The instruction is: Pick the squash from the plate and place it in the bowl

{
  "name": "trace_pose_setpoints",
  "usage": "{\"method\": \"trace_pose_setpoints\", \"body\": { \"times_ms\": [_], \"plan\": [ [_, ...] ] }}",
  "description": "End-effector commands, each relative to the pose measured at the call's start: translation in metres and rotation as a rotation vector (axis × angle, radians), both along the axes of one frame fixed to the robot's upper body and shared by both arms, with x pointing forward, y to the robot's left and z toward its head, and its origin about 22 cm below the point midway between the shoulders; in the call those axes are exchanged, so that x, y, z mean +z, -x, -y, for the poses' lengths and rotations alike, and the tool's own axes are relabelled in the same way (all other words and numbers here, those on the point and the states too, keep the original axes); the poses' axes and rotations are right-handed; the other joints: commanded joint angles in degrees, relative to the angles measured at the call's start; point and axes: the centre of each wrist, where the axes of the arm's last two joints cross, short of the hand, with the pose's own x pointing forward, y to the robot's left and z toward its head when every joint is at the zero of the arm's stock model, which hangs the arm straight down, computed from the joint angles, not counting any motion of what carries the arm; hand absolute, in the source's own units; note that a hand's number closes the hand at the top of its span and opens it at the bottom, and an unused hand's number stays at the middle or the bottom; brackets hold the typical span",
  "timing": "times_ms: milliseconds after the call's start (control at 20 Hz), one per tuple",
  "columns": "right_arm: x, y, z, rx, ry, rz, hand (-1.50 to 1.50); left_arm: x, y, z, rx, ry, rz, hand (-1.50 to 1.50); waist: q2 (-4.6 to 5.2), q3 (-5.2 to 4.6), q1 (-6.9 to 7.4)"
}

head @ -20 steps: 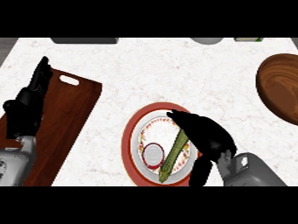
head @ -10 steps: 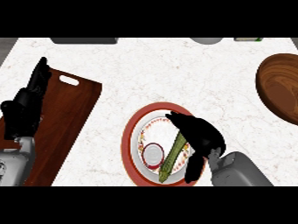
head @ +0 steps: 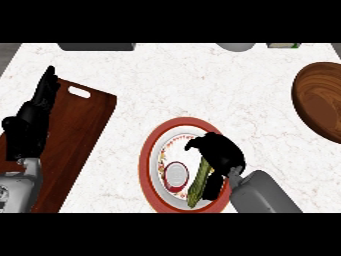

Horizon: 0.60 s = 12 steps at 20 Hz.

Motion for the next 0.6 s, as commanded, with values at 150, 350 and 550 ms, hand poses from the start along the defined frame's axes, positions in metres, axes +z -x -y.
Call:
{"method": "trace_pose_setpoints", "body": {
  "times_ms": [150, 350, 550],
  "plan": [
    [-0.017, -0.001, 0.002, 0.063, -0.003, 0.055, 1.5, -0.023, 0.009, 0.007, -0.004, -0.008, 0.012, 0.0, 0.35, 0.16, -0.06],
    [-0.021, -0.011, 0.005, 0.056, -0.022, 0.054, 1.5, 0.008, -0.005, 0.018, 0.006, 0.012, -0.012, 0.0, 0.36, 0.17, -0.09],
    [-0.011, 0.011, -0.005, 0.08, -0.065, 0.102, 1.5, -0.021, -0.001, 0.009, 0.002, 0.011, -0.015, 0.0, 0.32, 0.15, -0.24]
  ]
}}
